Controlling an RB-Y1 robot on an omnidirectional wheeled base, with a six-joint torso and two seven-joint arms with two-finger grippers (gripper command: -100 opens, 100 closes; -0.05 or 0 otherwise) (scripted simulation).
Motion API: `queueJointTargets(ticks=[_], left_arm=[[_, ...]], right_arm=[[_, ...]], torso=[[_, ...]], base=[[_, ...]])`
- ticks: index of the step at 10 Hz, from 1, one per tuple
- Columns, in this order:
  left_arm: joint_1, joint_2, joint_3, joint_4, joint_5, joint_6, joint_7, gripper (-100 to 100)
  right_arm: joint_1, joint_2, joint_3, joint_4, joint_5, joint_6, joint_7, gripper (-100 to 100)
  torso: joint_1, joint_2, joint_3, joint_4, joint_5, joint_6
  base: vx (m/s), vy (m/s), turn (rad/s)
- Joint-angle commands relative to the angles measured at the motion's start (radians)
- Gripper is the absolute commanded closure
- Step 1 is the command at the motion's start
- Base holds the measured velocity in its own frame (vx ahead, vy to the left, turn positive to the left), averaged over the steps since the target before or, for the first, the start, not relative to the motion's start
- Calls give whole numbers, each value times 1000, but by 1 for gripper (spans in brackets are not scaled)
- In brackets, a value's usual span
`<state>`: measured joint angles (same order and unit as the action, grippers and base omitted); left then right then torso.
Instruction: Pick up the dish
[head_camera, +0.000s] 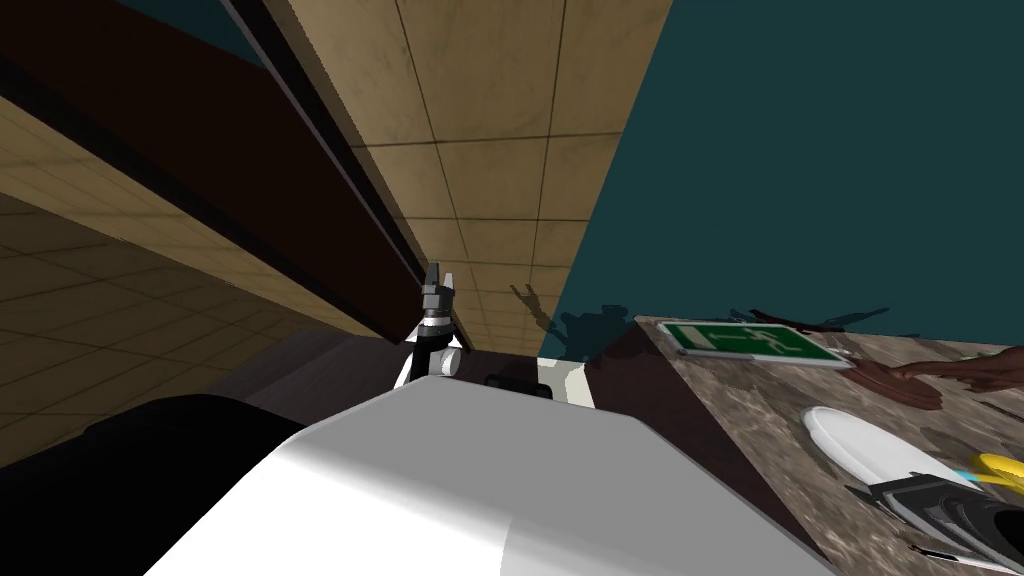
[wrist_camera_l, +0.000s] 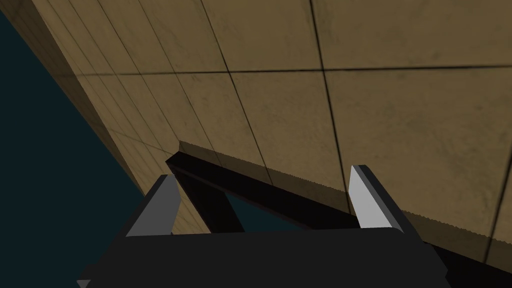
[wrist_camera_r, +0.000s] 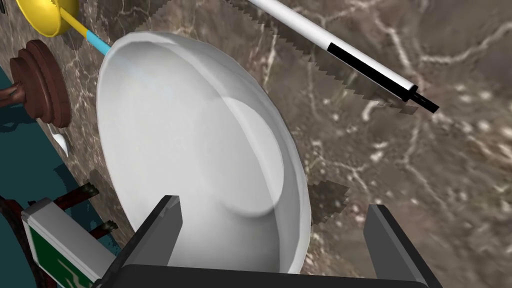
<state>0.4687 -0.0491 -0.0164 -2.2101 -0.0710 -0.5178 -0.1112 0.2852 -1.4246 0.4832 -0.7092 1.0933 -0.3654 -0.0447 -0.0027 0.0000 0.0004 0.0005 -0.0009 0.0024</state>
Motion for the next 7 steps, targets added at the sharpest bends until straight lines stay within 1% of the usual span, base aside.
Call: queueJointTargets(ticks=[1,2,3,4,6,7], left_arm=[[0,0,0,0,0,0,0,0],[0,0,0,0,0,0,0,0],[0,0,0,0,0,0,0,0],[0,0,0,0,0,0,0,0],[0,0,0,0,0,0,0,0],[0,0,0,0,0,0,0,0]], right_arm=[[-21,25,13,50,-50,-25,50,-100],[-21,25,13,83,-74,-25,84,-100],[-21,25,13,83,-101,-25,118,-100],[-42,50,26,139,-132,-49,152,-100],[-42,50,26,166,-196,-49,198,-100],[-42,50,26,166,-201,-49,224,-100]], torso=[[0,0,0,0,0,0],[1,0,0,0,0,-1],[1,1,1,0,0,0],[1,1,1,0,0,0],[1,2,1,0,0,0],[0,1,1,0,0,0]], base=[[-20,13,187],[-24,17,110],[-12,9,-10],[-23,22,298],[-21,11,-23],[0,0,0]])
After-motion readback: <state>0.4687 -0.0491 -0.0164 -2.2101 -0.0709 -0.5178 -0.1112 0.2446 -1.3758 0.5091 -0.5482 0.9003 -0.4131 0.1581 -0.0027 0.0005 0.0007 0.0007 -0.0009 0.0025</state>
